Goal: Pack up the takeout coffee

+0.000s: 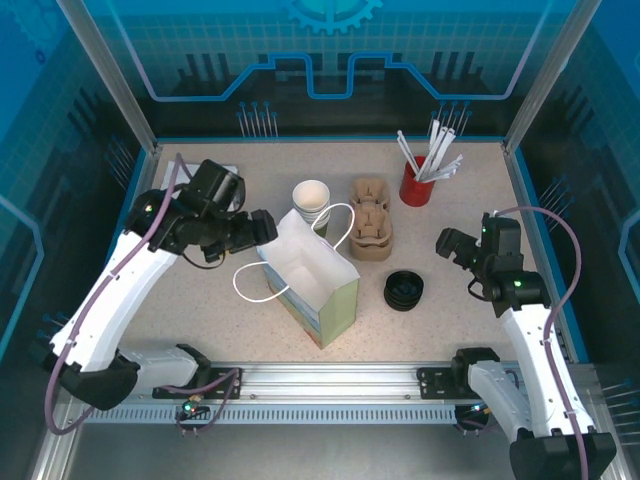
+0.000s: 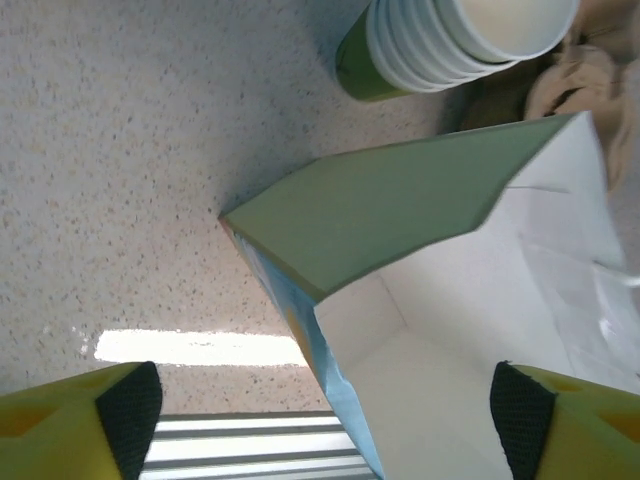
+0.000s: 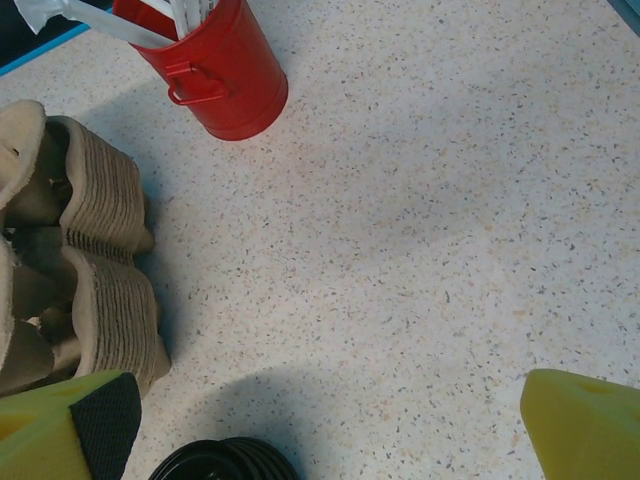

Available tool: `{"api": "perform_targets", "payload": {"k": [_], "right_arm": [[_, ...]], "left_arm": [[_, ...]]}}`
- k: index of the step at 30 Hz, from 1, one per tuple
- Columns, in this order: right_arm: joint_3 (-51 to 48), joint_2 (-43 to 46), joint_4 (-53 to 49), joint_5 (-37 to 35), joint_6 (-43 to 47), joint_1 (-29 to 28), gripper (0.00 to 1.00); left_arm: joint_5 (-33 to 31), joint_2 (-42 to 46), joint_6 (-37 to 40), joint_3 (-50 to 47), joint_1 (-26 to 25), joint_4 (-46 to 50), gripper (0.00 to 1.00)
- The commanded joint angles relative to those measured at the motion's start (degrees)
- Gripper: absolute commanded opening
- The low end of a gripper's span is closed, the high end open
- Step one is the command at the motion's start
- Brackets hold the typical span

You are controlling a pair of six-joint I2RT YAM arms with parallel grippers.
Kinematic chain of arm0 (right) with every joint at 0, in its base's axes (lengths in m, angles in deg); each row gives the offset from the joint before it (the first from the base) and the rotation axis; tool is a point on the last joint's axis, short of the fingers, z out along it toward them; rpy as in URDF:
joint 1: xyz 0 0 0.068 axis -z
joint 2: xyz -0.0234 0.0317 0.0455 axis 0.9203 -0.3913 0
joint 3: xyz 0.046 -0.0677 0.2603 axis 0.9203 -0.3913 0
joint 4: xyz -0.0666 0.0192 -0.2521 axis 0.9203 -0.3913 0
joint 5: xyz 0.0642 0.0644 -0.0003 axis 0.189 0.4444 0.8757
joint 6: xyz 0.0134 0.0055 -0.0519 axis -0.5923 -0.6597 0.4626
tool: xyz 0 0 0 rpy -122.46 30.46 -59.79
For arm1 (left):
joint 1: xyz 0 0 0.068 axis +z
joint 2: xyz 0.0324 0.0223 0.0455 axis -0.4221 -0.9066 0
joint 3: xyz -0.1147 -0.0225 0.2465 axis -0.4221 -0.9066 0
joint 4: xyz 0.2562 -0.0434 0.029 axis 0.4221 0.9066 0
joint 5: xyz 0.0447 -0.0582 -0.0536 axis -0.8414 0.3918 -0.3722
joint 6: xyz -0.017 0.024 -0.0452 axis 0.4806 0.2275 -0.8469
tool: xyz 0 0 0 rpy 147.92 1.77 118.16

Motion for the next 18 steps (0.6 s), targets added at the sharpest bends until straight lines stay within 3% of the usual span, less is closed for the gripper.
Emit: {"api": "perform_targets", "payload": {"k": [1, 12, 18], "right_arm": [[0.1, 0.6, -1.8, -1.1, 0.3, -0.8, 1.0], [-0.9, 0.6, -1.9, -1.3, 0.0, -0.8, 1.0], [-1.1, 0.6, -1.9, -1.2, -0.4, -0.9, 1.0]], "left_arm": [[-1.1, -1.9, -1.2, -1.0, -0.9, -0.8, 0.8], [-3.2, -4.7, 0.7, -0.6, -0.8, -0.2, 0.35], [-5.1, -4.9, 1.9, 1.1, -0.8, 1.1, 0.16]]}}
